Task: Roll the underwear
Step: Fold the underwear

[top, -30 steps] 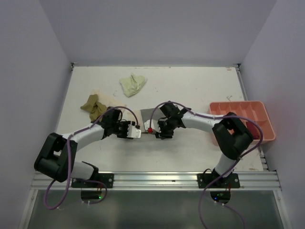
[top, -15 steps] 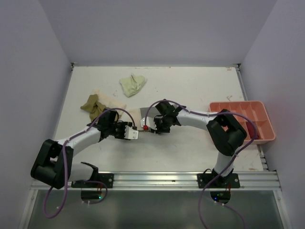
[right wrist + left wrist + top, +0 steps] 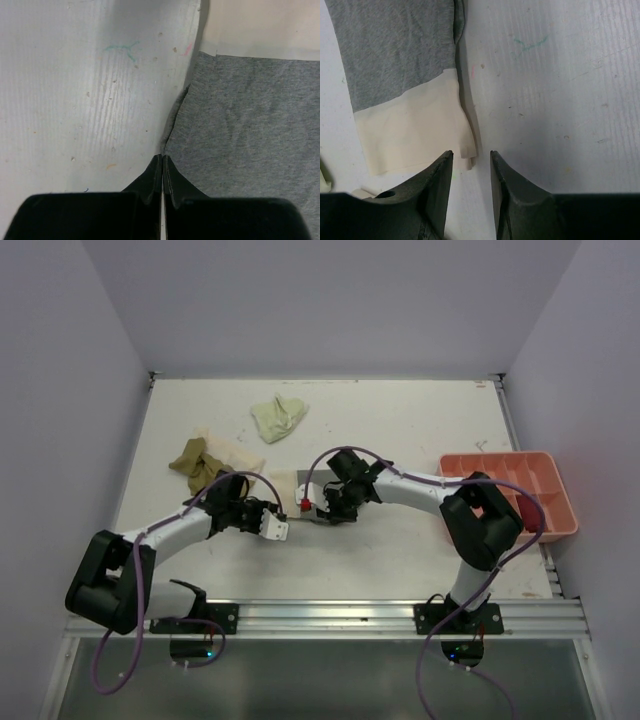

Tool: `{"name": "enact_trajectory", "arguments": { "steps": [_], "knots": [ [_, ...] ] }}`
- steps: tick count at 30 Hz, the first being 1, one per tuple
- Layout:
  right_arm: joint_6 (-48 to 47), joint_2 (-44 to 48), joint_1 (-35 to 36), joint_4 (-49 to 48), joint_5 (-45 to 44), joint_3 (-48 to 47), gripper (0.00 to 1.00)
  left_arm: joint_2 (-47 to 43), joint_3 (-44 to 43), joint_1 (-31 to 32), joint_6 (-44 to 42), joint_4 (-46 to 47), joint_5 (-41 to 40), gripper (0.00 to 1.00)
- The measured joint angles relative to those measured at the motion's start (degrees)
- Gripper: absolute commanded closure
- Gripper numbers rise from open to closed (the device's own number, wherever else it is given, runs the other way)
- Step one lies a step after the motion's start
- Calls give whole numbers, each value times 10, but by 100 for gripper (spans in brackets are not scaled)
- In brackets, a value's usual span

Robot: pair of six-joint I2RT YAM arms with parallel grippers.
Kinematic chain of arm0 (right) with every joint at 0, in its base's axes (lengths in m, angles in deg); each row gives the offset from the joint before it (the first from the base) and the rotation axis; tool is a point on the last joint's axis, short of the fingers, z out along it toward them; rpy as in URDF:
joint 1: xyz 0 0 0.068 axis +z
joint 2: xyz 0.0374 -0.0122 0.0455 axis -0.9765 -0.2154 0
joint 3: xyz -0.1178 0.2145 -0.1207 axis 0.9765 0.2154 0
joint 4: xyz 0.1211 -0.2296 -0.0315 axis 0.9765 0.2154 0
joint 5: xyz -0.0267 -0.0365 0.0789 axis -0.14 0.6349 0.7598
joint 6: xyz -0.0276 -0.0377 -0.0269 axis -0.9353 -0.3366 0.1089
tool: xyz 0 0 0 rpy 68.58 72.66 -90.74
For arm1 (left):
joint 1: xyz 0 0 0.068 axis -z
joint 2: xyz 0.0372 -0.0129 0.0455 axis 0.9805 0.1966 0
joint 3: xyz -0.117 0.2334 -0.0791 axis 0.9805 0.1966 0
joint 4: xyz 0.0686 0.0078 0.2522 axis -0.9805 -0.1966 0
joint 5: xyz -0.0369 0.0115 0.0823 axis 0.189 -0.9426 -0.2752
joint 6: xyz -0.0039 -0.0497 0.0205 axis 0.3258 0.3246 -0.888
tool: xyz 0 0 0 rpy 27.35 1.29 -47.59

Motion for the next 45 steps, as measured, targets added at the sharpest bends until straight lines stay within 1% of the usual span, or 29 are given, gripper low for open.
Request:
{"name": "enact_trajectory", "arguments": {
  "steps": [6,10,12,14,15,17,18,19,23,31,39,45],
  "knots": [
    [5,1,0,18,15,0,100,21,0,0,-14,1,-3,63],
    [11,1,-3,28,27,-1,100,38,-3,0,-21,9,-3,67],
    [14,1,-6,35,33,-5,100,42,-3,0,-28,14,-3,68],
    [17,1,-12,40,42,-12,100,43,-3,1,-32,17,-4,72],
    [18,1,-15,43,44,-15,100,45,-3,1,-34,18,-4,81],
    [20,1,-19,45,50,-19,100,49,-3,1,-38,19,-5,90],
    [21,1,-22,47,54,-21,100,51,-4,1,-38,19,-6,99],
    [23,1,-23,50,56,-23,100,52,-4,1,-38,18,-6,100],
    [24,1,-27,60,62,-29,100,53,-8,1,-40,9,-7,100],
    [30,4,-26,86,82,-30,100,37,-16,1,-36,-61,6,100],
    [46,45,-17,115,109,-22,100,14,-40,4,-35,-178,44,100],
    [43,37,-15,157,116,-32,100,27,-82,2,-8,-245,75,100]
  ]
}}
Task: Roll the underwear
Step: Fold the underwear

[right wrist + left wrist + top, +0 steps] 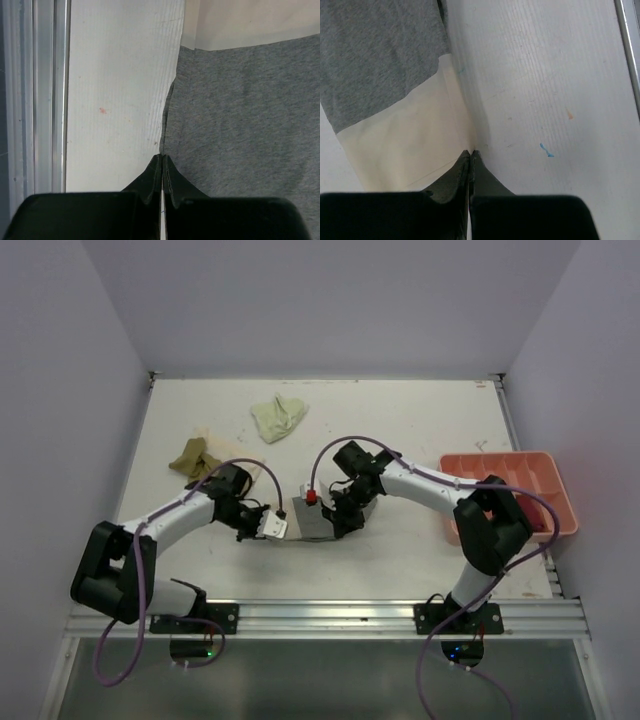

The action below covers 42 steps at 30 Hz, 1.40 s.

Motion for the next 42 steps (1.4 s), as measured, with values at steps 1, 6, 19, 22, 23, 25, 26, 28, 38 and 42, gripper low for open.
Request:
{"name": "enact_trajectory", "arguments": {
  "steps": [1,6,19,22,23,25,26,28,38,42],
  "knots": [
    [-2,-5,0,11,1,-8,100,7,-8,-3,2,-8,6,100],
    [-12,-35,-12,49,14,-56,100,52,-52,-28,11,-53,28,100],
    [-64,-110,-50,141,30,-170,100,145,-151,-76,18,-100,57,100],
    [-71,-136,-56,158,30,-197,100,160,-167,-81,22,-105,59,100],
    [-73,-143,-59,161,30,-205,100,164,-172,-83,25,-105,59,100],
    [-78,-157,-64,174,30,-224,100,173,-181,-86,26,-106,59,100],
    [-80,-165,-67,179,31,-235,100,178,-184,-88,27,-107,59,100],
    [-84,-176,-71,188,31,-254,100,186,-190,-90,30,-107,59,100],
    [-104,-236,-83,236,34,-338,100,219,-221,-103,49,-107,59,100],
    [-108,-262,-88,250,35,-358,100,235,-238,-106,57,-104,58,100]
  ]
}}
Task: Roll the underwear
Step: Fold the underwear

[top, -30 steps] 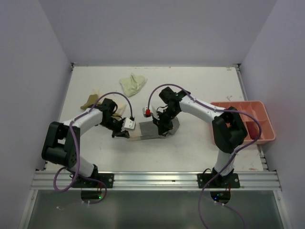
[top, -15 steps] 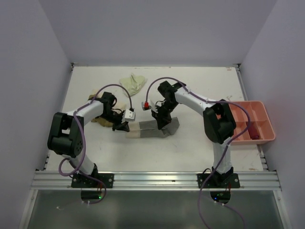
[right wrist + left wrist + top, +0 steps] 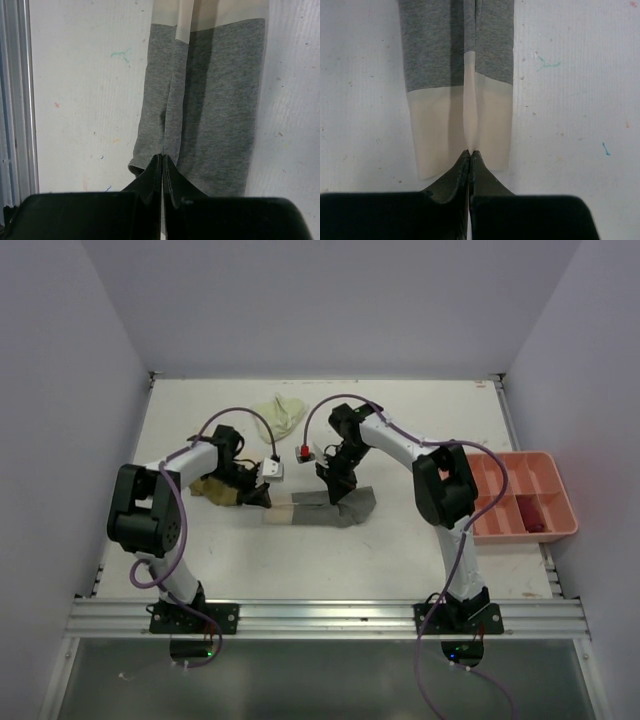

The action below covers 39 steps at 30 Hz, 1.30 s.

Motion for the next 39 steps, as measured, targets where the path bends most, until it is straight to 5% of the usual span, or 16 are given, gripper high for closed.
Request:
{"name": "enact_trajectory", "arguments": {
  "steps": [15,39],
  "knots": [
    [-20,-83,-17,62,10,-117,100,46,-45,-6,23,2,-5,100],
    [-28,-129,-24,75,10,-178,100,73,-54,-16,65,29,-15,100]
  ]
}}
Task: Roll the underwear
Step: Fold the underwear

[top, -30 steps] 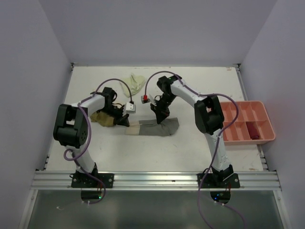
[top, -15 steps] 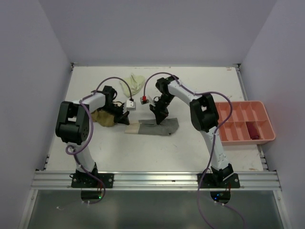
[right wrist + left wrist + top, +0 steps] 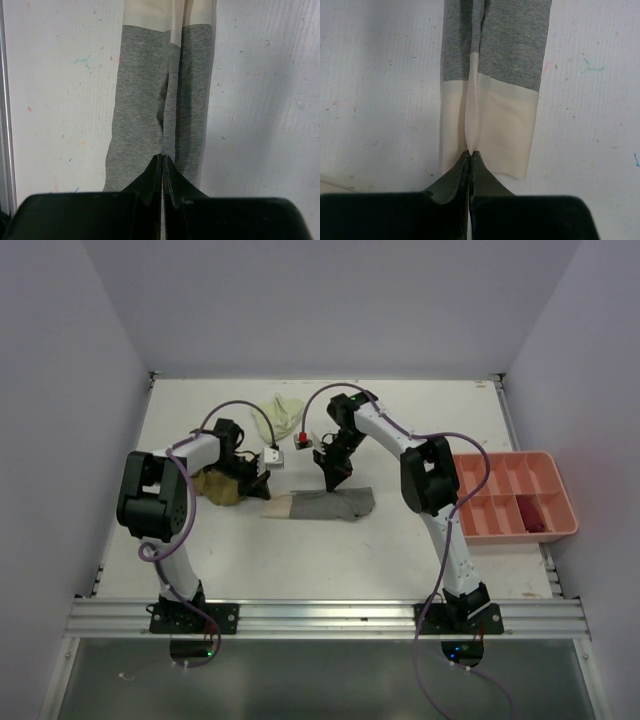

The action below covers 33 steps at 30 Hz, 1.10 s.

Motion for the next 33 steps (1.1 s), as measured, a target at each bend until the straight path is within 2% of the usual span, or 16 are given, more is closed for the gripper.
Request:
{"name": "enact_trajectory", "arguments": {
  "steps": [17,19,20,22,26,31,33],
  "knots": [
    [-2,-55,0,7,0,-34,100,7,-9,-5,21,12,-7,99],
    [-2,-55,0,7,0,-34,100,9,-9,-5,29,19,-11,91],
    [-2,-55,0,7,0,-34,100,10,-9,-5,33,24,-14,79],
    [-2,-55,0,7,0,-34,100,10,-9,-6,45,35,-20,67],
    [-1,-55,0,7,0,-34,100,8,-9,-12,70,53,-22,54],
    [1,-55,0,7,0,-34,100,-63,23,-26,111,97,-21,49],
    [3,-55,0,7,0,-34,100,-111,39,-31,122,111,-19,54]
  ]
}}
